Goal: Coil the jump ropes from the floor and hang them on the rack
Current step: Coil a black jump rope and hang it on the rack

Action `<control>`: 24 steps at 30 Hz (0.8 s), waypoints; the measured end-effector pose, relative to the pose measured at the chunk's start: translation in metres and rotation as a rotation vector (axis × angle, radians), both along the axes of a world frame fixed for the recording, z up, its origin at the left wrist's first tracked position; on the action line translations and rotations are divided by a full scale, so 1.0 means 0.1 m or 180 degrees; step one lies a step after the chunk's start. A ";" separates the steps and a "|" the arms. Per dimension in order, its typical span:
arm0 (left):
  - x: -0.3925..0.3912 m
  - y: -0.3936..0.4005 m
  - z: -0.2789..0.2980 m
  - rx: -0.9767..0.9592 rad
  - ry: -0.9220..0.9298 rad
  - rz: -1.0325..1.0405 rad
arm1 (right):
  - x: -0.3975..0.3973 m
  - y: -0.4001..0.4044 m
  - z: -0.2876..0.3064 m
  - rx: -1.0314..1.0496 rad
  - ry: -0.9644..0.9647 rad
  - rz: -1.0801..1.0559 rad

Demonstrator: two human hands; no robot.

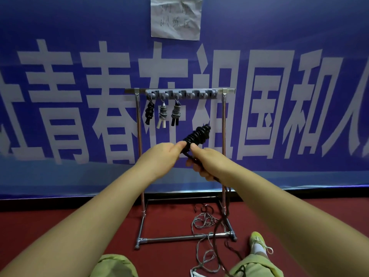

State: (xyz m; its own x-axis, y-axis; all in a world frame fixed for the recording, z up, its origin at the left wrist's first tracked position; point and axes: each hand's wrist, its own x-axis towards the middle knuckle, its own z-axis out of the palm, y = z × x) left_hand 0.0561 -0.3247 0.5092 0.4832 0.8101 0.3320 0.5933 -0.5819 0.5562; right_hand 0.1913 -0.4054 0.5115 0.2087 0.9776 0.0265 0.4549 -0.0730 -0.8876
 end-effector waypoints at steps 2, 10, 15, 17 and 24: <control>-0.03 0.01 0.04 0.0317 0.0224 0.0092 | 0.05 0.00 0.06 -0.0030 0.0583 0.0163; -0.08 -0.09 0.17 0.0533 0.0002 -0.0117 | 0.03 -0.07 0.20 0.0487 0.0952 0.0114; -0.17 -0.11 0.05 -0.0945 -0.0656 -0.0918 | 0.06 -0.08 0.09 0.0757 0.0473 0.0237; -0.23 -0.14 0.07 -0.2129 -0.1324 -0.1321 | 0.09 -0.08 0.02 0.0829 0.0650 0.0439; -0.18 -0.28 -0.01 -0.3955 -0.1648 -0.2406 | 0.02 -0.08 -0.04 0.1073 0.0971 0.0839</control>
State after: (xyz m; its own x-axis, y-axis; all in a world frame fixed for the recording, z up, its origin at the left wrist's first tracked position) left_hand 0.0380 -0.3530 0.5079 0.9428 0.3212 -0.0886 -0.0208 0.3223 0.9464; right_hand 0.1936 -0.4130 0.5078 0.0041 0.9456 0.3252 0.1365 0.3217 -0.9370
